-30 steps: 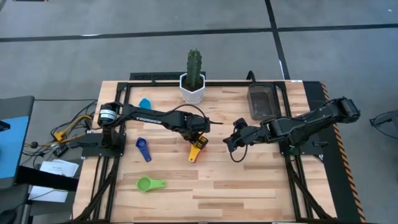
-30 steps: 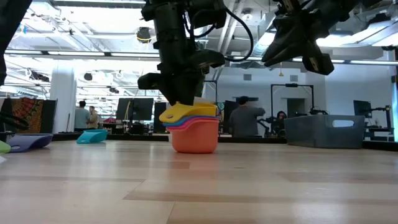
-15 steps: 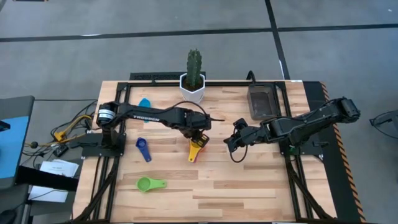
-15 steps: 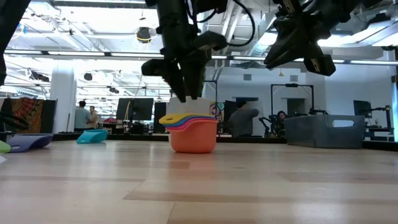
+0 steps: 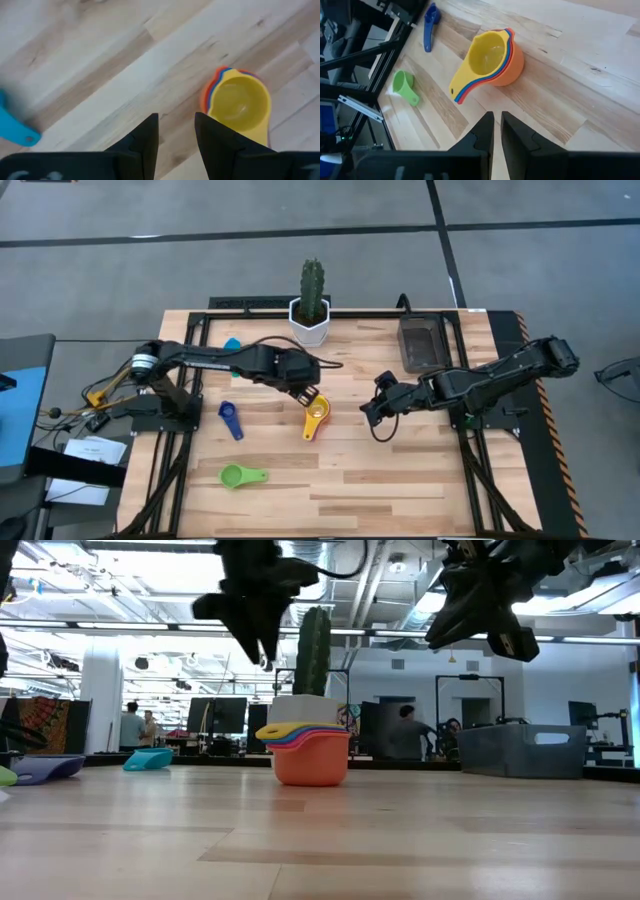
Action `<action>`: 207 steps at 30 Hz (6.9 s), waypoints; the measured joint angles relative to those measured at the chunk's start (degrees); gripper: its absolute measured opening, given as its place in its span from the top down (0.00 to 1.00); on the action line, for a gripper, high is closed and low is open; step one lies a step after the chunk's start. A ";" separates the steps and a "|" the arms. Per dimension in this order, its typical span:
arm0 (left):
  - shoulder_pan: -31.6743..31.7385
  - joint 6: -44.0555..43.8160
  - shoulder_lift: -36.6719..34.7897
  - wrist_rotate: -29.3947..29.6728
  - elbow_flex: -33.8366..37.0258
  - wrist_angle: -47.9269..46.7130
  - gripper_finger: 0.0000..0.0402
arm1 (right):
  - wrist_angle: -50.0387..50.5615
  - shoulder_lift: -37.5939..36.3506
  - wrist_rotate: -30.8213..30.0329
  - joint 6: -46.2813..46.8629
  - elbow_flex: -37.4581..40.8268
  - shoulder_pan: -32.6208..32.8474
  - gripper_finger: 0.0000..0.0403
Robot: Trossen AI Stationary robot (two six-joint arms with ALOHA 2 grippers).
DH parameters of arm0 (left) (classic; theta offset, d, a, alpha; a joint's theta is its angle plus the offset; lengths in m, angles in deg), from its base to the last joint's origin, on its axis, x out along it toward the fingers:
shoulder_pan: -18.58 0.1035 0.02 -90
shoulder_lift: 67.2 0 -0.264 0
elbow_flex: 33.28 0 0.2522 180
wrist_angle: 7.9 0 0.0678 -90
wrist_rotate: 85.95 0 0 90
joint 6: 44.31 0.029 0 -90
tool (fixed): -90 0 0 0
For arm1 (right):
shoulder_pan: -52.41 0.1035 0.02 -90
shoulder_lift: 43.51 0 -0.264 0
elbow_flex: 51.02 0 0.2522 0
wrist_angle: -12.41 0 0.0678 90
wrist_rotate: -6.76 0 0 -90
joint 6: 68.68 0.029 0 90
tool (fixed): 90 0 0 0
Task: Nest measuring cups in basket
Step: Stack the green measuring cup on top of the yellow measuring cup
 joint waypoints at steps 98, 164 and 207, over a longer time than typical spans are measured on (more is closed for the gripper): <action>-43.50 -12.11 -13.85 -15.23 39.88 14.97 0.76 | -35.94 16.83 -4.85 10.15 -0.02 9.81 0.86; -16.30 81.29 -13.81 0.16 2.41 7.57 1.00 | -32.39 28.26 22.51 -6.13 -19.89 -1.18 0.54; -14.26 8.51 -32.01 14.50 8.79 9.90 0.68 | -57.52 28.24 -15.50 -23.91 -19.85 3.61 0.99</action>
